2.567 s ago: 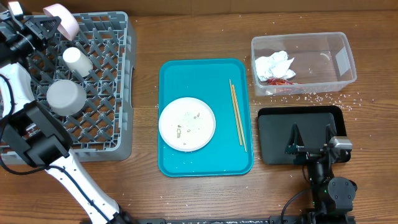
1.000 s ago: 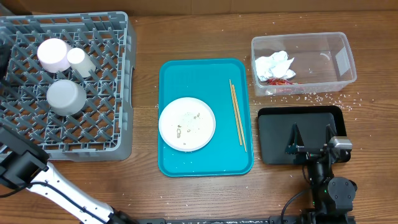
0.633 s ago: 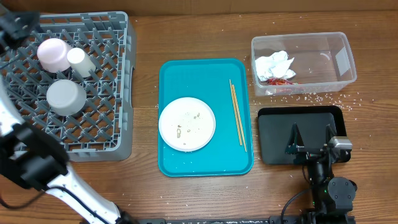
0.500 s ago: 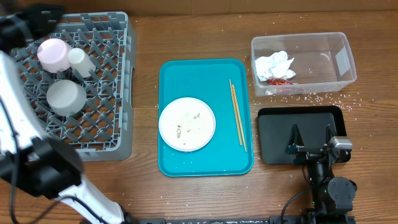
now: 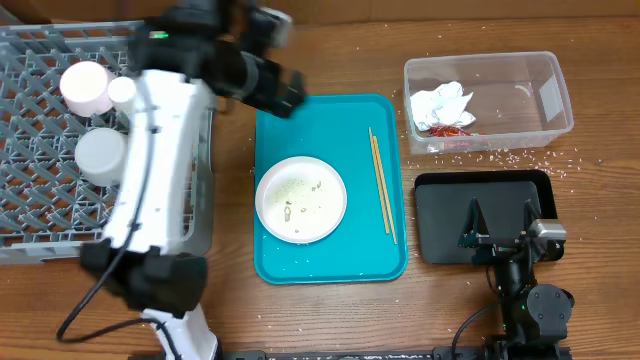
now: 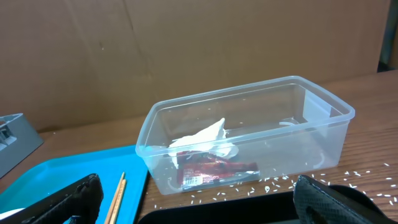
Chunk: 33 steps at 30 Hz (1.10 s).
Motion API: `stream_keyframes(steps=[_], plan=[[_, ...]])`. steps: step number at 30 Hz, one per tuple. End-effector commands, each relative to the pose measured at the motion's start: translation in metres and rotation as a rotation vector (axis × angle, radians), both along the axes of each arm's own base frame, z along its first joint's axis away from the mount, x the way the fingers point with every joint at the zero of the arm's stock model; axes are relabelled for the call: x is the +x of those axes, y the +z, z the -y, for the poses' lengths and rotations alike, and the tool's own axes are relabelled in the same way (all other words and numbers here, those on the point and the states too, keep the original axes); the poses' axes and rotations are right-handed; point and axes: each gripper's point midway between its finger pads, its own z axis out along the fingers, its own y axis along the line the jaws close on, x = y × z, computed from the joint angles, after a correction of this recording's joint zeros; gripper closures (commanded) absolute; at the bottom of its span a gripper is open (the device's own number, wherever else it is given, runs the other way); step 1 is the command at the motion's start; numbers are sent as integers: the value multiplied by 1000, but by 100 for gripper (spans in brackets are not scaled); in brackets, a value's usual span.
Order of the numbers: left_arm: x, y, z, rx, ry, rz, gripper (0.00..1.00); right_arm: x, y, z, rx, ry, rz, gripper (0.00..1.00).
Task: Sort waste into correct bins and load items into the dishwasher
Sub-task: 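Move left gripper over the wooden chopsticks on the tray, then grasp one wooden chopstick with the left gripper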
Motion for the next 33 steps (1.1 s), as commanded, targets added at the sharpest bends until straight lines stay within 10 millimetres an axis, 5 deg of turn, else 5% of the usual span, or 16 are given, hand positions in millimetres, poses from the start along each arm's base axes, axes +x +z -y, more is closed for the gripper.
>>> stream_keyframes(steps=[1, 5, 8, 9, 17, 19, 20, 22, 26, 29, 33], plan=[[-13, -38, 48, 29, -95, -101, 0, 0, -2, -1, -7, 6, 4, 0], [-5, -72, 85, 12, 28, -191, 5, 0, -2, -1, -7, 6, 4, 0], [9, -102, 94, 49, 231, -233, 45, 0, -2, -1, -7, 6, 4, 0], [13, -110, 94, 71, 288, -235, 50, 0, -2, -1, -7, 6, 4, 0], [13, -150, 145, 92, 277, -208, 37, 0, -2, -1, -7, 6, 4, 0], [20, -154, 157, 86, 266, -165, 51, 0, -2, -1, -7, 6, 4, 0], [23, -158, 160, 93, 267, -147, 50, 0, -2, -1, -7, 6, 4, 0], [28, -165, 163, 104, 298, -124, 0, 0, -2, -1, -7, 6, 4, 0], [26, -185, 160, 112, 435, -179, 0, 0, -2, -1, -7, 6, 4, 0], [25, -201, 159, 118, 491, -217, 38, 0, -2, -1, -7, 6, 4, 0], [22, -217, 157, 138, 519, -249, 51, 0, -2, -1, -7, 6, 4, 0]])
